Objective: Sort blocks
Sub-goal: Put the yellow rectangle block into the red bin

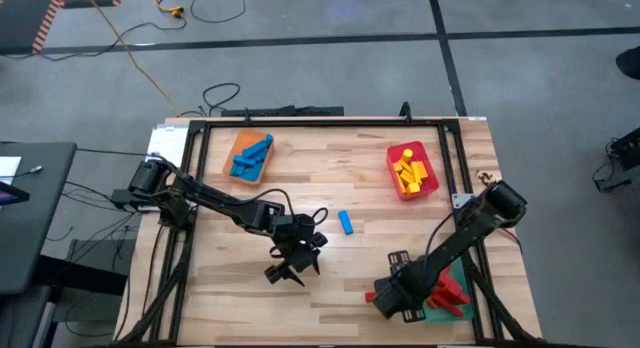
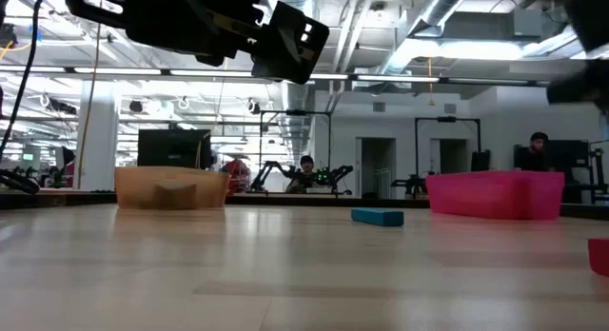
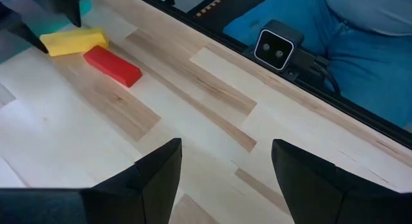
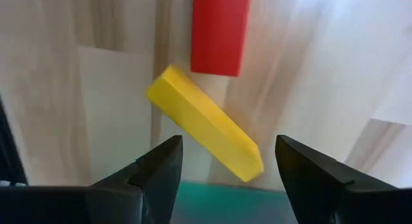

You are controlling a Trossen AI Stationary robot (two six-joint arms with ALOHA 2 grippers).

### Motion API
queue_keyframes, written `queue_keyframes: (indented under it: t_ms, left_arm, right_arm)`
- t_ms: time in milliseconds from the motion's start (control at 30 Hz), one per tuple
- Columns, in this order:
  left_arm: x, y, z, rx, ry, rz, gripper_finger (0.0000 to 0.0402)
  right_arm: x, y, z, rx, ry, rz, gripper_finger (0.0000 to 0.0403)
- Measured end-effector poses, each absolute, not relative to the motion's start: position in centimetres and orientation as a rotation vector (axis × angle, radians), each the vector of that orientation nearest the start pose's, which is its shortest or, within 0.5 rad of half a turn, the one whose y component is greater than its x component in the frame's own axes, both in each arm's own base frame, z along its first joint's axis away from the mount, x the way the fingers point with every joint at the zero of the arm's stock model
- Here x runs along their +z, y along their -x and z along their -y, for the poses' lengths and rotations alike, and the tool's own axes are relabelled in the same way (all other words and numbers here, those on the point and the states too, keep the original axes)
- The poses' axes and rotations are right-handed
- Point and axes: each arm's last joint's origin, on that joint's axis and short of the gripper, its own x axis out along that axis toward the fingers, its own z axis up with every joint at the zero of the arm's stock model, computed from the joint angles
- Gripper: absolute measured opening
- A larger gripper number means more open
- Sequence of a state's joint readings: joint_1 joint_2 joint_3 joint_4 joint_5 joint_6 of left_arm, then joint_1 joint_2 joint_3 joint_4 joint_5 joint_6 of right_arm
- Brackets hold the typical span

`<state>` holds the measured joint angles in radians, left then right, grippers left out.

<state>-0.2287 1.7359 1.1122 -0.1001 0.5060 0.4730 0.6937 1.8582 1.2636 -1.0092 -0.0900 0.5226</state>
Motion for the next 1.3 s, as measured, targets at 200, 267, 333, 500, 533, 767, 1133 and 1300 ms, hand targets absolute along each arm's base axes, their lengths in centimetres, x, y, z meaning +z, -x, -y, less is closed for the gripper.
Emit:
queue_keyframes:
  t_ms: [200,267,333,500,533,767,1133,1300]
  left_arm:
    - [20.7,-35.4,9.7,-0.854,-0.315,-0.569,0.0236]
    - [20.7,-35.3,9.6,-0.853,-0.315,-0.573,0.0236]
    - [20.7,-35.3,9.6,-0.852,-0.316,-0.573,0.0236]
    - [20.6,-35.4,9.6,-0.838,-0.328,-0.576,0.0236]
    - [20.6,-35.4,9.6,-0.837,-0.329,-0.576,0.0236]
    - [20.6,-35.4,9.5,-0.789,-0.353,-0.59,0.0236]
    - [20.3,-35.3,9.2,-0.714,-0.375,-0.648,0.0236]
    - [20.1,-35.1,9.2,-0.718,-0.372,-0.674,0.0236]
  right_arm:
    - [15.5,-25.2,-21.4,0.193,0.143,-1.705,0.0261]
    - [15.3,-25.3,-21.4,0.194,0.15,-1.71,0.025]
    - [15.3,-25.2,-21.4,0.195,0.149,-1.707,0.0231]
    - [15.2,-25.3,-21.1,0.191,0.152,-1.709,0.015]
    - [15.2,-25.4,-21.1,0.193,0.152,-1.708,0.013]
    - [15.3,-25.9,-20.5,0.181,0.127,-1.707,0.0039]
    - [15.3,-26.7,-19.4,0.152,0.092,-1.706,0.0055]
    - [15.3,-26.9,-19.1,0.132,0.096,-1.705,0.0055]
